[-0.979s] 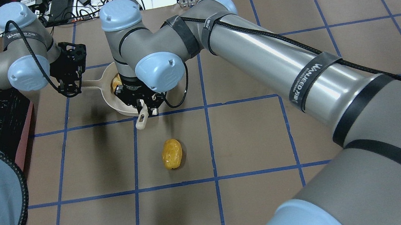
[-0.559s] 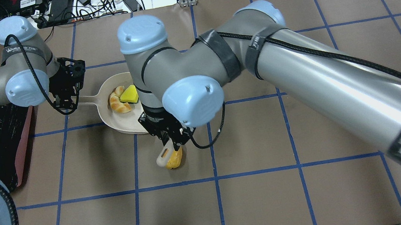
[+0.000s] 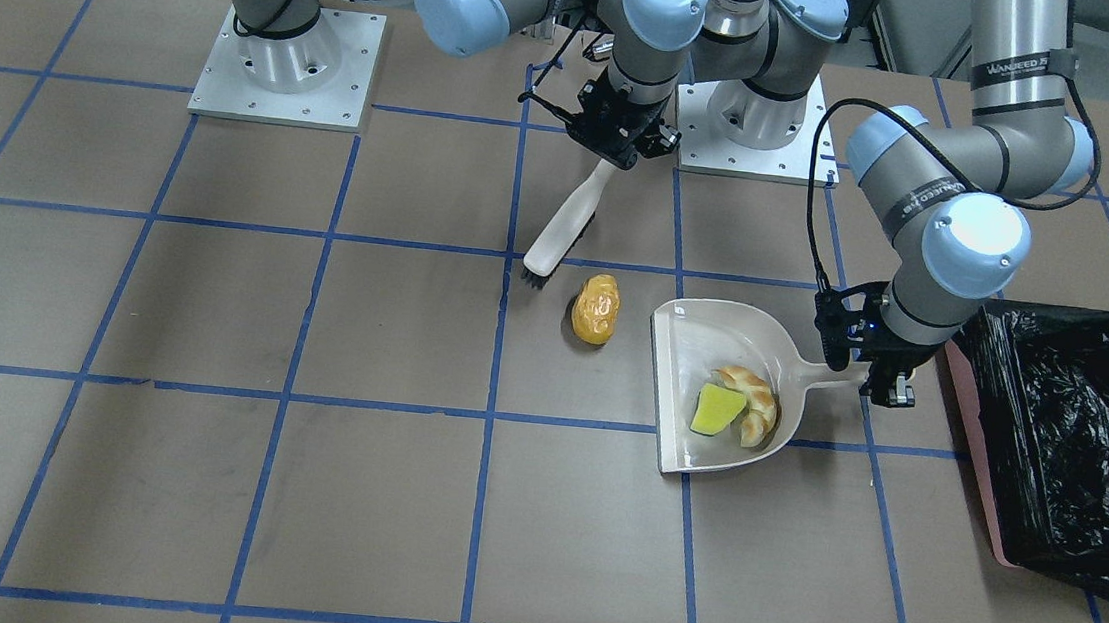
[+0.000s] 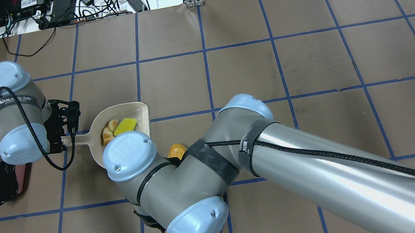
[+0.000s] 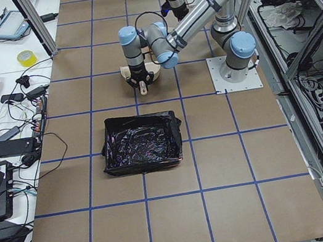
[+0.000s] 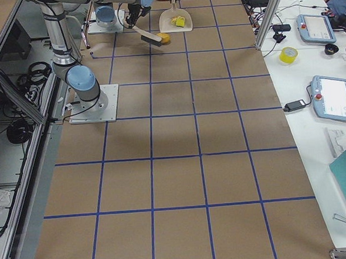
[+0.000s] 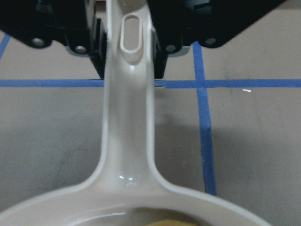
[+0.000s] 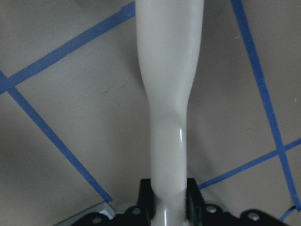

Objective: Sweep and dump trash into bin
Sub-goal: 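Sweep the yellow potato toy into the dustpan with the right brush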

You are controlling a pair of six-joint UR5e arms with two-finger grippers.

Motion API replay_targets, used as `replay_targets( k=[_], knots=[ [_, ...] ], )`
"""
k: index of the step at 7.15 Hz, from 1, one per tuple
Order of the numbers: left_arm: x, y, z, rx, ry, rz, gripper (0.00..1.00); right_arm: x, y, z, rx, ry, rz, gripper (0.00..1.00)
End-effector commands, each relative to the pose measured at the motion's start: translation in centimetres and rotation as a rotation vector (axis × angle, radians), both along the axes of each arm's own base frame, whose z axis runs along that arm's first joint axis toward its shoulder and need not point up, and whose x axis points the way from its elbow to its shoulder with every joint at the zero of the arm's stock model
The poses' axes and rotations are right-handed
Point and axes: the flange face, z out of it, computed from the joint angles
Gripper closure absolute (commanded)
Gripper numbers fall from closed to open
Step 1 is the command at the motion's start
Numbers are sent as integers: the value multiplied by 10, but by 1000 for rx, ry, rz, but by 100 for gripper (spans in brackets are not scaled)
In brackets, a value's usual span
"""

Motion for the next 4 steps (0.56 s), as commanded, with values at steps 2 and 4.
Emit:
replay_targets(
  k=[2,4],
  knots=[
    [-5,24,3,-29,-14,11,100,32,-20,-31,-79,-45,200,100],
    [-4,24,3,-28,-13,12,100,52,-42,-28,-121,-101,385,100]
  ],
)
